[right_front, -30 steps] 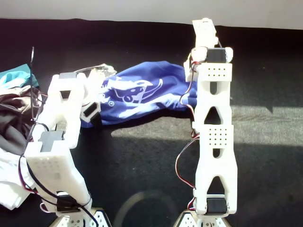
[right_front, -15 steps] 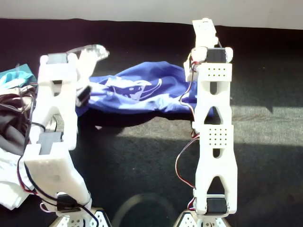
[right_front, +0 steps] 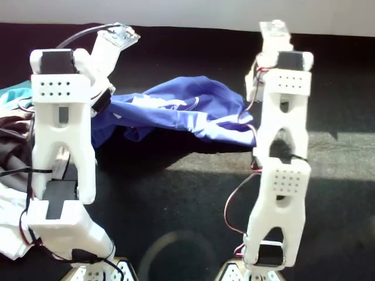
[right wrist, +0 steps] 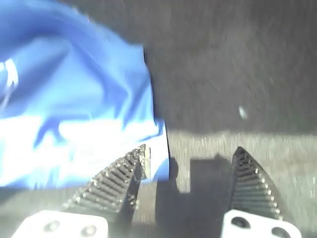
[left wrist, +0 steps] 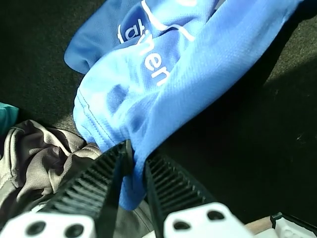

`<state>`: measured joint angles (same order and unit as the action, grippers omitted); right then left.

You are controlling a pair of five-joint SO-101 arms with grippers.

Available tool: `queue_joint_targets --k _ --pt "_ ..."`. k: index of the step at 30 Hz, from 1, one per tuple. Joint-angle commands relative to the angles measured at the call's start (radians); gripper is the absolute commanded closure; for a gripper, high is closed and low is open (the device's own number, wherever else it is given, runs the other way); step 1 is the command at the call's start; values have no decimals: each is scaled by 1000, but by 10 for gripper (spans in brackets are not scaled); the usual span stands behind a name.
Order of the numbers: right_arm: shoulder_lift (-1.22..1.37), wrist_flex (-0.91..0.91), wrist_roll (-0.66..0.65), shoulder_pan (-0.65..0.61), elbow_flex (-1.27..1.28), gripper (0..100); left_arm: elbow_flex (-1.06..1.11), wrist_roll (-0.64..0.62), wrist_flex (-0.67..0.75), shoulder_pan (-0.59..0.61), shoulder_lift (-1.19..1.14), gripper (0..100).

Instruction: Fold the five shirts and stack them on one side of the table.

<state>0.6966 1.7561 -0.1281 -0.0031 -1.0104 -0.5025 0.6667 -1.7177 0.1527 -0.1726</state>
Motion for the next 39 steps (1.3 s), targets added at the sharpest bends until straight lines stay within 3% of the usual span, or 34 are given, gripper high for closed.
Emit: queue_joint_targets --k 1,5,9,16,21,25,32,39 --pt "-329 -5 -55 -21 432 741 -39 -8 23 -10 64 991" --pt "-487 -289 -71 -24 805 741 -38 -8 60 -12 64 991" --pt "-475 -575 -71 -41 1072 741 -35 -8 58 -16 54 991" --pt "-380 -727 -28 -65 1122 741 -35 -8 57 -12 56 991" --pt "-272 -733 -21 -82 1050 755 -35 -8 55 -12 56 991" --pt "-266 -733 -20 -73 1009 991 -35 -8 57 -12 59 991" --pt "-539 -639 -18 -4 900 991 -48 -23 58 -21 65 991" --pt "-814 -568 -23 47 759 992 -303 -206 51 -51 65 991"
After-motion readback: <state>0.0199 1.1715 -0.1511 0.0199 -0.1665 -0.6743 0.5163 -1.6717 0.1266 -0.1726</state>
